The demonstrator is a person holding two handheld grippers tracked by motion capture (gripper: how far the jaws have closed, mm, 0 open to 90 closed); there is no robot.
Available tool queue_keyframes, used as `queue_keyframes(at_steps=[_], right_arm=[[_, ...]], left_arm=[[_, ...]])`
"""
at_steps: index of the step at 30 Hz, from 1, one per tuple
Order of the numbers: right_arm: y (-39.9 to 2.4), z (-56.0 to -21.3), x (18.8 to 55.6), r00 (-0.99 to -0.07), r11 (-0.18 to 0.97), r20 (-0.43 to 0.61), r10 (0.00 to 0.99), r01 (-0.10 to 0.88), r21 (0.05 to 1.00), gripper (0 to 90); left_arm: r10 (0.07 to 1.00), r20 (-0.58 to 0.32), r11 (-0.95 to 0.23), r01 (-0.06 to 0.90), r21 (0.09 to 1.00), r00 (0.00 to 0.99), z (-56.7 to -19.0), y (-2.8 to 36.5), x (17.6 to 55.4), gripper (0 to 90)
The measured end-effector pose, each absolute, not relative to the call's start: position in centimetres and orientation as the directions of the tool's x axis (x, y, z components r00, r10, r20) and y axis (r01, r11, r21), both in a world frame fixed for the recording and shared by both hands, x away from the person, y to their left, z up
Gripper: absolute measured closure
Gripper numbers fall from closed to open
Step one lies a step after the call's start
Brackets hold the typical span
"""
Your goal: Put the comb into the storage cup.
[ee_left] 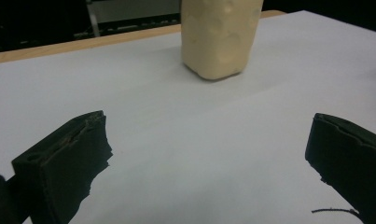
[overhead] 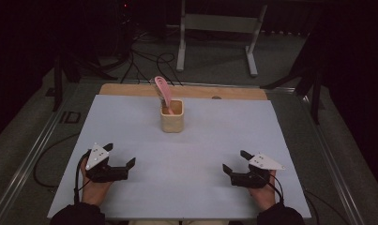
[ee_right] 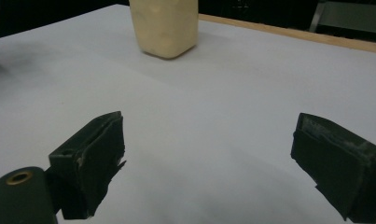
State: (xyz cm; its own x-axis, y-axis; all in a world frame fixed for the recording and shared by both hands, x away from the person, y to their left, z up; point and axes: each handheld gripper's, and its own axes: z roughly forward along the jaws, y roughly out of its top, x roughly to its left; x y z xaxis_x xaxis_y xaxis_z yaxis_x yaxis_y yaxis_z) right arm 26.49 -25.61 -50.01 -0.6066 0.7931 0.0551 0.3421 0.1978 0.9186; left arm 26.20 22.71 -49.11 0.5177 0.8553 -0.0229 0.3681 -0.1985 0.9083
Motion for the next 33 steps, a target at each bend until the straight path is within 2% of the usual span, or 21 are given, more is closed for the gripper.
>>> queue_keyframes(at_steps=[20,33], right_arm=[[-26.7,-49.7,26.4,-0.587,0.163,0.06,0.807,0.319,0.934,9.4],[-27.0,-50.1,26.8,-0.578,0.166,0.056,0.814,0.325,0.931,9.3]], left_arm=[[0.889,0.024,-0.188,0.316,0.93,0.457,-48.9,25.4,24.1,0.1],[0.902,-0.008,-0.145,0.32,0.936,0.432,-49.3,26.1,24.1,0.1]])
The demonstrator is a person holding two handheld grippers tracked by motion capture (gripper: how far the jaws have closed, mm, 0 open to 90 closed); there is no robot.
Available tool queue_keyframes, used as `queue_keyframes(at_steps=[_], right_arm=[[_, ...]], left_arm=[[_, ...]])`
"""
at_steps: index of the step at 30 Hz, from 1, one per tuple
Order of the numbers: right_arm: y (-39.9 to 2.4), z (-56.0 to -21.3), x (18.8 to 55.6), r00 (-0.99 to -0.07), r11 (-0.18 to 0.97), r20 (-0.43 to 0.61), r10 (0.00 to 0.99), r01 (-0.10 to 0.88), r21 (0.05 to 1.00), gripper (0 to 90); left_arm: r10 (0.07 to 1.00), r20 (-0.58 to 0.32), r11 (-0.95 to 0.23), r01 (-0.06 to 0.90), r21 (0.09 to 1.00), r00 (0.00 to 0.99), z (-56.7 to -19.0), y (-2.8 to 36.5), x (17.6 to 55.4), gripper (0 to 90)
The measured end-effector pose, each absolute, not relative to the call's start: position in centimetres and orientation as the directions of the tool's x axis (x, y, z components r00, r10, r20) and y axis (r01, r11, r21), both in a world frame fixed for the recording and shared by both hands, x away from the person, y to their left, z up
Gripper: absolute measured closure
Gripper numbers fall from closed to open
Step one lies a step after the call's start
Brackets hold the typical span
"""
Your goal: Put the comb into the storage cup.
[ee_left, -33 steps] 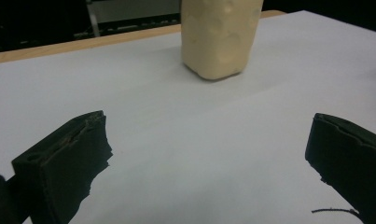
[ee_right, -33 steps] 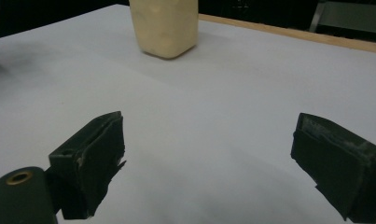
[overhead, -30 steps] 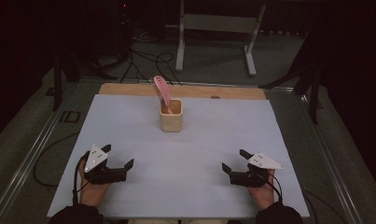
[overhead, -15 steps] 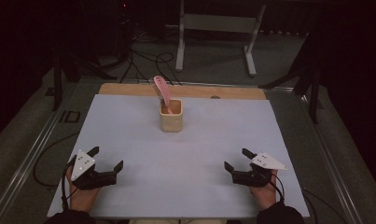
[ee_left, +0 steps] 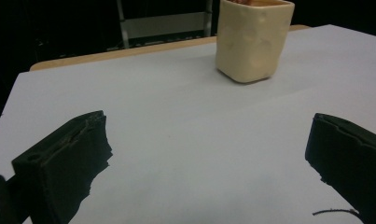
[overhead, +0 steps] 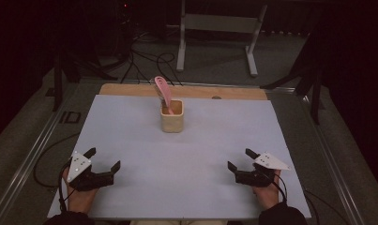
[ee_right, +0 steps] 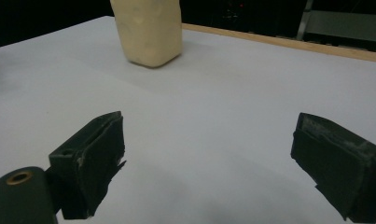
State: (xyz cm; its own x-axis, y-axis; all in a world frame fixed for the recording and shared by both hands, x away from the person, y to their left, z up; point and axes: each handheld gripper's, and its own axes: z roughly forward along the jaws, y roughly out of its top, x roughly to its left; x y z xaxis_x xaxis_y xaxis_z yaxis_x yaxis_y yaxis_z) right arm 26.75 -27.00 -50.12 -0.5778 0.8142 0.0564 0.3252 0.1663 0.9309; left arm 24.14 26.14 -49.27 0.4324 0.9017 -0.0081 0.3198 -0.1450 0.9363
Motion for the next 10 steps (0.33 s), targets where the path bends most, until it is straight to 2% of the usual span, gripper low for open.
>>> queue_keyframes(at_steps=[10], right_arm=[[-27.14,-50.32,27.0,-0.575,0.168,0.057,0.816,0.332,0.928,9.3]], left_arm=[[0.906,-0.018,-0.137,0.333,0.933,0.423,-49.59,26.19,24.33,0.1]])
